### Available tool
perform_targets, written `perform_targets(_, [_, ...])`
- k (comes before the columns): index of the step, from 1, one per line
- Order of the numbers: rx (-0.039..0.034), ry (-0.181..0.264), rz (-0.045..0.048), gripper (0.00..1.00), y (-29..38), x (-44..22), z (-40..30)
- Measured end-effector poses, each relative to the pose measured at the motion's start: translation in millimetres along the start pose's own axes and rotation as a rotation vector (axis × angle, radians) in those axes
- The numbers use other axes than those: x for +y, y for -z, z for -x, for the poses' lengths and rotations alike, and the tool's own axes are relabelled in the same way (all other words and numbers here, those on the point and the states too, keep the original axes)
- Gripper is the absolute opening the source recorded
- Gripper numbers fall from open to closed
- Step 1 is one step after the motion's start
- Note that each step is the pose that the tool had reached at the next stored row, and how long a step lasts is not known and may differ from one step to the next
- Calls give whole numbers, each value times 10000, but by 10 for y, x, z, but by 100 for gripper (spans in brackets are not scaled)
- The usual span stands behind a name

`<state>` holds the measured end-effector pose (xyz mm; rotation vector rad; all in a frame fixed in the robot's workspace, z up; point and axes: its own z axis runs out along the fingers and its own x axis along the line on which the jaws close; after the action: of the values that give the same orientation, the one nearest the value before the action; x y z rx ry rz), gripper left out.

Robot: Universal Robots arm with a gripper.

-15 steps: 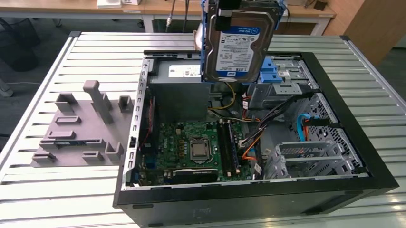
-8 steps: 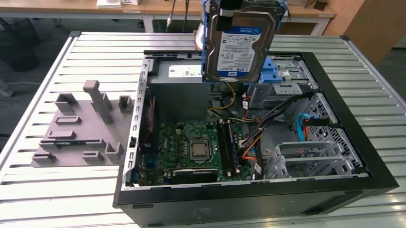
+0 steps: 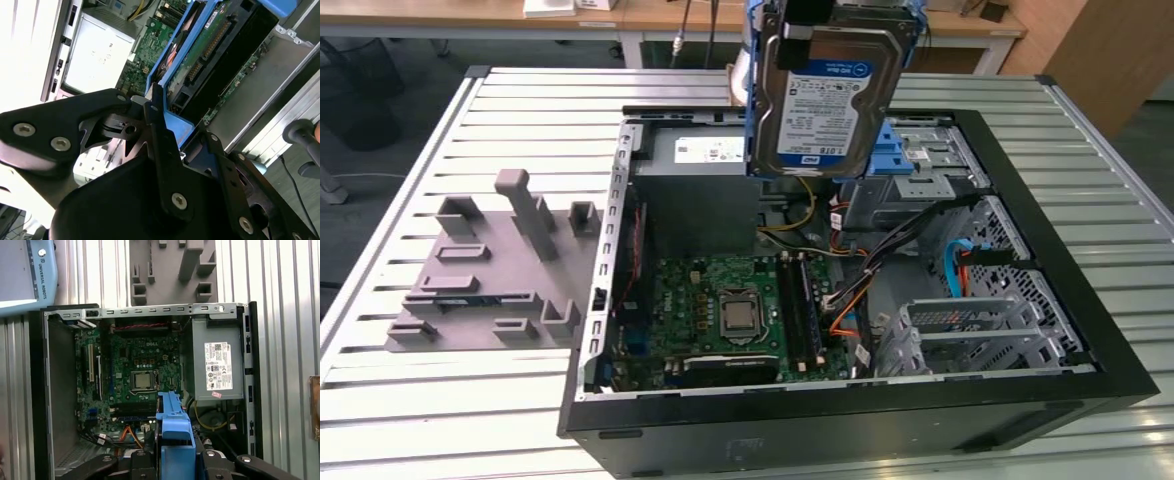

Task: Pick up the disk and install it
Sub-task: 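Insert the disk into the insertion slot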

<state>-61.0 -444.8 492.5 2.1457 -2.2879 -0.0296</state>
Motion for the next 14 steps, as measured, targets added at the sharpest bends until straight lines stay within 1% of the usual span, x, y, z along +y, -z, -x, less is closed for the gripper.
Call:
perform_targets(5, [-2,0,1,36,-2,-7,-121])
perform_targets(9, [0,0,1,36,-3,-12,-203])
perform_targets(11, [-1,0,1,36,-5,-15,-232])
perform_targets(14, [0,-1,1,36,-5,-16,-253])
